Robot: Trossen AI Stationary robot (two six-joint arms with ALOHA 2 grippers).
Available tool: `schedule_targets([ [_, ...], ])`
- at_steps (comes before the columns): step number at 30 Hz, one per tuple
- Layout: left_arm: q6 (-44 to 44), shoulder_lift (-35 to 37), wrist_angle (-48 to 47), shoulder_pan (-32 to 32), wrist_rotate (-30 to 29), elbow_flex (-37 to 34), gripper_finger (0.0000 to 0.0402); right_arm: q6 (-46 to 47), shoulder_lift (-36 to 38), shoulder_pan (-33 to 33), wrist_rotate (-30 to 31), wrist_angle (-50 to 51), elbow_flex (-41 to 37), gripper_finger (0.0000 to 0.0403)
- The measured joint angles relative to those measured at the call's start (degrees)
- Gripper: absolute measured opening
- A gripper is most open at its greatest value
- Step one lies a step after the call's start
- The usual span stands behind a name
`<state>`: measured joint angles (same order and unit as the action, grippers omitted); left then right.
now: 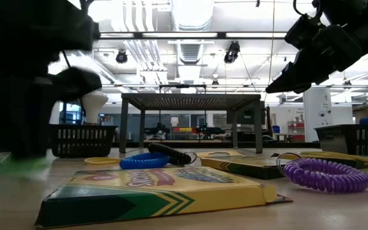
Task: Pick & Place Office Desk Supplies
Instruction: Put the green spring keychain into the bottom black bin
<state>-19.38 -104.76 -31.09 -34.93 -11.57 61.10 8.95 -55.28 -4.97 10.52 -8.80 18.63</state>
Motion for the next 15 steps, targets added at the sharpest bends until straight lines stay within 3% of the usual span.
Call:
schedule_targets([
  [3, -1.87, 4.66, -1.72, -0.41, -4.71, 0.11, 0.0017, 0.00, 0.02, -0.01, 0.00, 0.00, 0.00, 0.0100],
  [15, -23.68, 22.71, -23.08, -6.43, -8.99, -0.65, 0.0011, 0.00, -0.01, 0.00, 0.01, 0.37, 0.01, 0.0100],
])
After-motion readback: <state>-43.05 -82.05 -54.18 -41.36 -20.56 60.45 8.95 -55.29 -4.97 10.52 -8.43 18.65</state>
